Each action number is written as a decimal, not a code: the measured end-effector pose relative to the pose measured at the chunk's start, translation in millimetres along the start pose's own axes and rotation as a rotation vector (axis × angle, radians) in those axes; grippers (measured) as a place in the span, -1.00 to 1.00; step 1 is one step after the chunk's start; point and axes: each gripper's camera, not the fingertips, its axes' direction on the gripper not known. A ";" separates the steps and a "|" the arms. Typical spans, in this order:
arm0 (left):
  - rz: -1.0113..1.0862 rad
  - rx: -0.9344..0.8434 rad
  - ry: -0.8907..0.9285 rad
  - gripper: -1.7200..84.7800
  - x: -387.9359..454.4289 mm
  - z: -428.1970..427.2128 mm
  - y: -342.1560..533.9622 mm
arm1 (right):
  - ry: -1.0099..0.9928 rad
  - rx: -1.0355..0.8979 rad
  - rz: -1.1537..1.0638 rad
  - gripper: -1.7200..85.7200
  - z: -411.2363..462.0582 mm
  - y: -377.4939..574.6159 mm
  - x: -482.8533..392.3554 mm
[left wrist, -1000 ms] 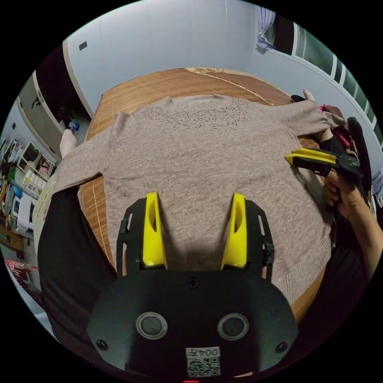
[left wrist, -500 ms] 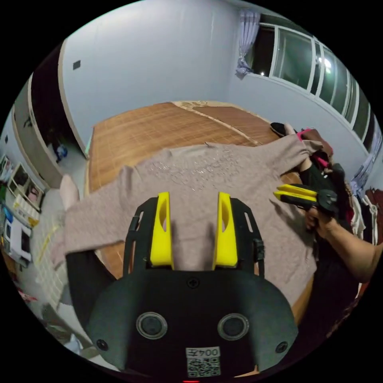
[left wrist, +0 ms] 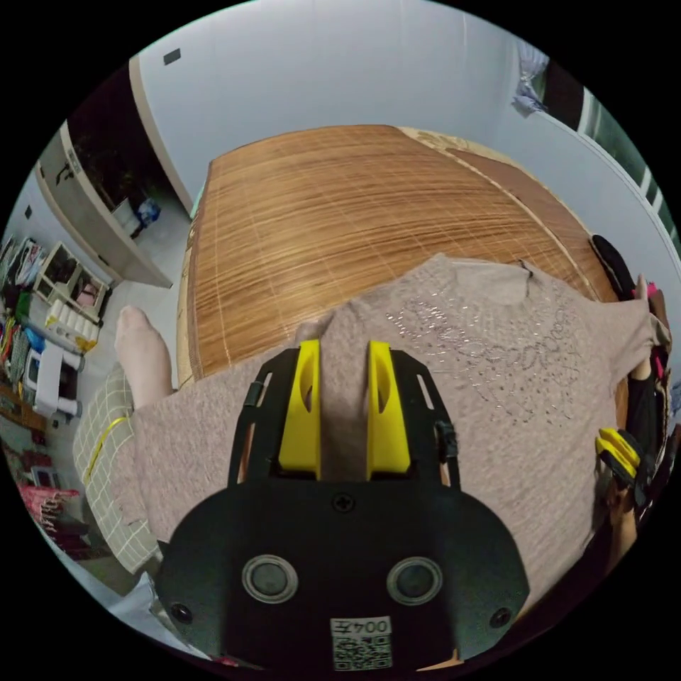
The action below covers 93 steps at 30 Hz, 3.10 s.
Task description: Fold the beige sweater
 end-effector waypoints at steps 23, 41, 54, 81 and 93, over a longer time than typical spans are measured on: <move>0.180 0.039 0.136 -0.62 83.6 -8.5 -41.9 | 0.023 0.002 -0.019 -0.81 1.4 -18.1 -12.4; 0.279 0.081 0.110 -0.57 108.9 -23.8 106.3 | 0.012 0.011 -0.014 -0.81 -7.2 -32.5 -7.9; 0.273 0.101 0.097 -0.58 111.9 -8.4 122.7 | -0.036 0.165 -0.046 -0.83 -17.4 -186.8 38.6; 0.267 0.113 0.092 -0.59 134.8 1.0 142.5 | -0.136 -0.095 -0.228 -0.78 79.8 -374.4 83.0; 0.268 0.113 0.088 -0.59 157.3 -9.8 142.9 | -0.138 -0.131 -0.318 -0.87 91.6 -357.1 62.8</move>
